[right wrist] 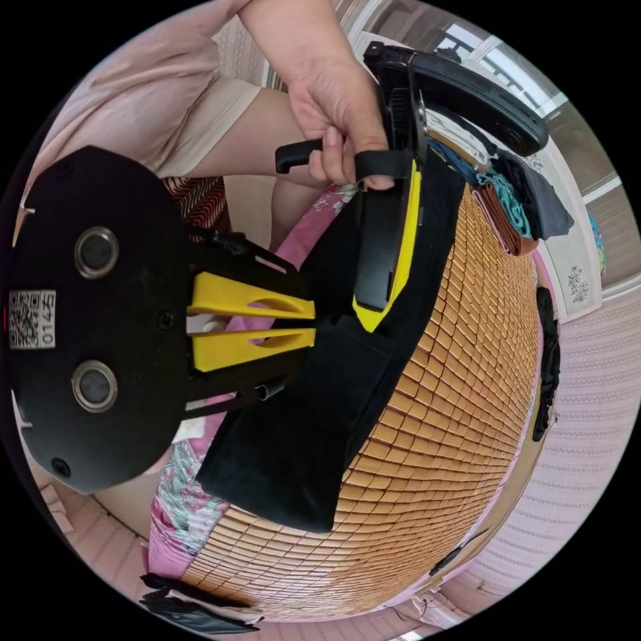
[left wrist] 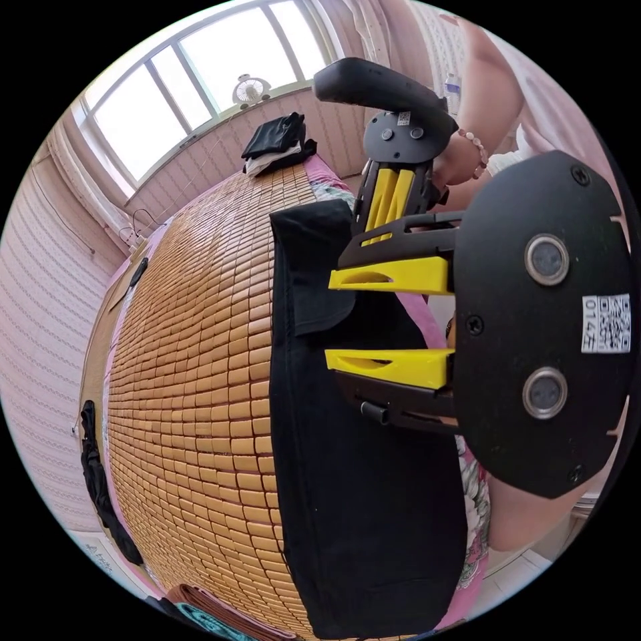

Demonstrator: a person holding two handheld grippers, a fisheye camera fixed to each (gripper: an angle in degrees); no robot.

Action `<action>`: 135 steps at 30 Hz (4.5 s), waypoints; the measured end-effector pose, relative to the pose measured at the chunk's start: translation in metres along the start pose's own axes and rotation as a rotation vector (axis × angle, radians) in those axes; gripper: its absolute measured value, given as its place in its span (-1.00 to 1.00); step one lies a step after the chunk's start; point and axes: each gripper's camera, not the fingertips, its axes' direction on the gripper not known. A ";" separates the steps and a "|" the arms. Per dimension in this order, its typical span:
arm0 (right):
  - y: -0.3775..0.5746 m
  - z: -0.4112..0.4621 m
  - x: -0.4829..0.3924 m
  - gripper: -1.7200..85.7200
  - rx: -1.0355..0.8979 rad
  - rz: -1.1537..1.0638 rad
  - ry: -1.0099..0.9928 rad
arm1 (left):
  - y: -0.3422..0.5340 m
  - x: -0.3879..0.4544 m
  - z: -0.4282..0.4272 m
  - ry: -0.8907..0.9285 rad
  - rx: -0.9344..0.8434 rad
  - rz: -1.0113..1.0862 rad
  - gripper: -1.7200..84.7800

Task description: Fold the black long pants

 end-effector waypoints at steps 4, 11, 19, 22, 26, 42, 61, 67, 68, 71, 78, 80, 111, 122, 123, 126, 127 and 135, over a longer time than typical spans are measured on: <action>0.014 -0.013 0.007 -0.93 0.062 0.080 -0.039 | -0.006 -0.011 0.014 0.064 -0.049 -0.049 -0.64; 0.031 -0.039 0.011 -0.93 0.195 0.146 -0.101 | -0.001 -0.039 0.004 0.228 -0.013 -0.166 -0.59; 0.034 -0.058 -0.022 -0.93 0.257 0.039 -0.044 | 0.018 -0.079 -0.021 0.552 -0.027 -0.351 -0.80; 0.026 -0.060 -0.036 -0.93 0.243 -0.035 -0.029 | 0.028 -0.089 -0.039 0.570 -0.003 -0.328 -0.92; 0.002 -0.059 -0.057 -0.93 0.245 -0.126 -0.071 | 0.039 -0.106 -0.077 0.500 0.075 -0.323 -0.95; -0.233 0.004 -0.187 -0.77 0.064 -0.318 -0.463 | 0.100 -0.295 -0.328 -0.510 0.290 -0.500 -0.79; -0.184 0.053 -0.020 -0.82 -0.205 0.413 -0.337 | 0.133 -0.123 -0.196 -0.455 0.027 -0.003 -0.86; -0.206 0.013 -0.015 -0.90 -0.058 0.371 -0.362 | 0.161 -0.084 -0.208 -0.444 0.084 0.059 -0.92; -0.207 0.007 -0.014 -0.90 -0.044 0.360 -0.336 | 0.163 -0.080 -0.209 -0.443 0.086 0.062 -0.92; -0.206 -0.015 0.000 -0.90 -0.034 0.307 -0.174 | 0.168 -0.058 -0.214 -0.388 0.119 0.071 -0.94; -0.216 -0.038 0.012 -0.96 -0.125 0.288 0.071 | 0.167 0.002 -0.190 0.001 0.171 0.134 -0.93; -0.235 -0.035 -0.010 -0.97 -0.155 0.192 0.090 | 0.167 0.016 -0.184 -0.030 0.187 0.185 -0.93; -0.512 0.111 -0.225 -0.98 -0.584 -0.346 0.153 | 0.153 0.018 -0.079 -0.323 0.094 0.378 -0.98; -0.514 0.127 -0.232 -0.98 -0.791 -0.459 0.258 | 0.166 0.026 -0.076 -0.338 0.146 0.318 -0.98; -0.511 0.123 -0.227 -0.98 -0.768 -0.423 0.251 | 0.166 0.026 -0.077 -0.335 0.142 0.320 -0.98; -0.485 0.104 -0.218 -0.98 -0.640 -0.460 0.258 | 0.163 0.023 -0.083 -0.289 0.119 0.278 -0.98; -0.469 0.090 -0.211 -0.98 -0.535 -0.486 0.243 | 0.162 0.017 -0.089 -0.216 0.088 0.236 -0.98; -0.314 -0.016 -0.069 -0.95 -0.125 0.058 0.104 | 0.195 0.028 -0.122 -0.005 0.105 0.219 -0.98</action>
